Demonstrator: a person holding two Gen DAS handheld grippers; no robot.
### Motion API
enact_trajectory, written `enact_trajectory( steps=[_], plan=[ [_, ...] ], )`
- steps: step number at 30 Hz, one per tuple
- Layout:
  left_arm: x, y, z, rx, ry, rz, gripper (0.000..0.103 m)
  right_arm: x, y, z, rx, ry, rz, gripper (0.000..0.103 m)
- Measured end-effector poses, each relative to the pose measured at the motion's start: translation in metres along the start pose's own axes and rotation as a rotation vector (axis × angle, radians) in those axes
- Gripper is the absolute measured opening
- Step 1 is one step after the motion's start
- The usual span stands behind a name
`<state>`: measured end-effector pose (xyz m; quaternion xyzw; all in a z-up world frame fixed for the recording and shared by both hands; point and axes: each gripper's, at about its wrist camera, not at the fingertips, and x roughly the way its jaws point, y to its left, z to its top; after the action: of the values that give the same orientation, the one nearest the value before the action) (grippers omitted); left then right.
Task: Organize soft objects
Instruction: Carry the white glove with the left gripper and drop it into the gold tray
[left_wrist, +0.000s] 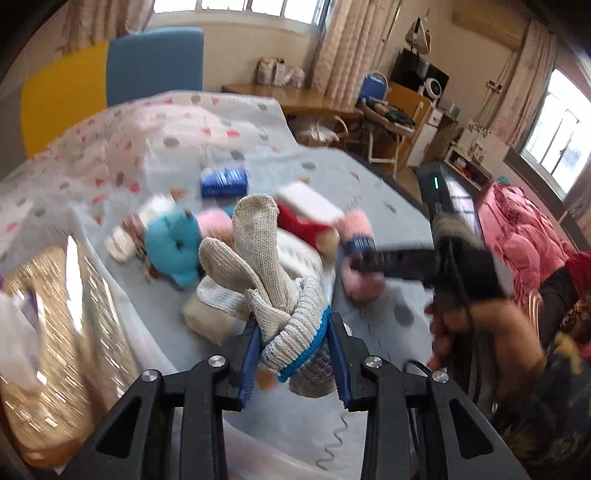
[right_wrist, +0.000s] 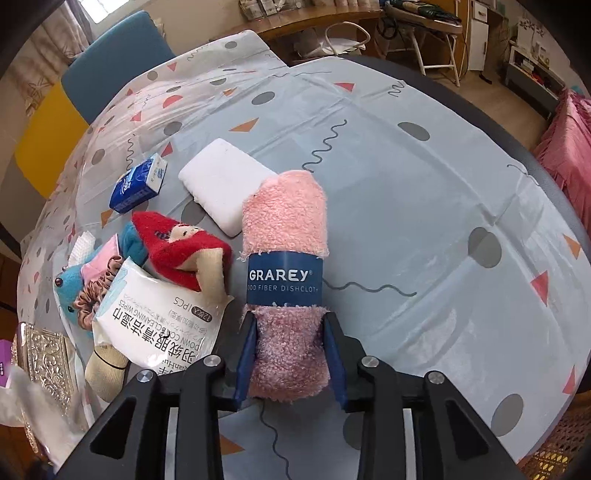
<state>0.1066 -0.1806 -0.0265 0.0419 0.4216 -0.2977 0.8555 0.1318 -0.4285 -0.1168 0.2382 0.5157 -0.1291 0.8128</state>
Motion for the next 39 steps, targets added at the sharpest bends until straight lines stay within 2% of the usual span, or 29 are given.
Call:
enact_trajectory(
  steps=[3,6,9,13,18,24,30,33,39],
  plan=[
    [-0.018,0.02,0.03,-0.041,-0.063,0.041,0.035,0.001,0.004,0.001,-0.024,0.0,-0.004,0.034],
    [-0.051,0.054,0.055,-0.111,-0.166,0.119,0.035,0.002,0.007,0.002,-0.047,0.0,-0.011,0.035],
    [-0.08,0.092,0.059,-0.181,-0.224,0.194,0.035,0.003,0.01,0.001,-0.083,-0.004,-0.025,0.035],
    [-0.125,0.147,0.047,-0.253,-0.293,0.317,0.035,0.004,0.015,-0.001,-0.121,-0.008,-0.047,0.036],
    [-0.183,0.204,0.005,-0.348,-0.357,0.439,0.035,0.003,0.015,-0.002,-0.144,-0.015,-0.057,0.037],
    [-0.227,0.249,-0.067,-0.462,-0.365,0.523,0.035,0.003,0.018,-0.006,-0.173,-0.025,-0.073,0.039],
    [-0.23,0.277,-0.137,-0.577,-0.301,0.566,0.035,0.006,0.03,-0.013,-0.258,-0.042,-0.118,0.042],
    [-0.223,0.29,-0.173,-0.651,-0.253,0.561,0.035,0.006,0.035,-0.016,-0.284,-0.052,-0.14,0.041],
    [-0.213,0.291,-0.21,-0.701,-0.202,0.552,0.035,0.006,0.036,-0.017,-0.297,-0.062,-0.151,0.041]
  ],
)
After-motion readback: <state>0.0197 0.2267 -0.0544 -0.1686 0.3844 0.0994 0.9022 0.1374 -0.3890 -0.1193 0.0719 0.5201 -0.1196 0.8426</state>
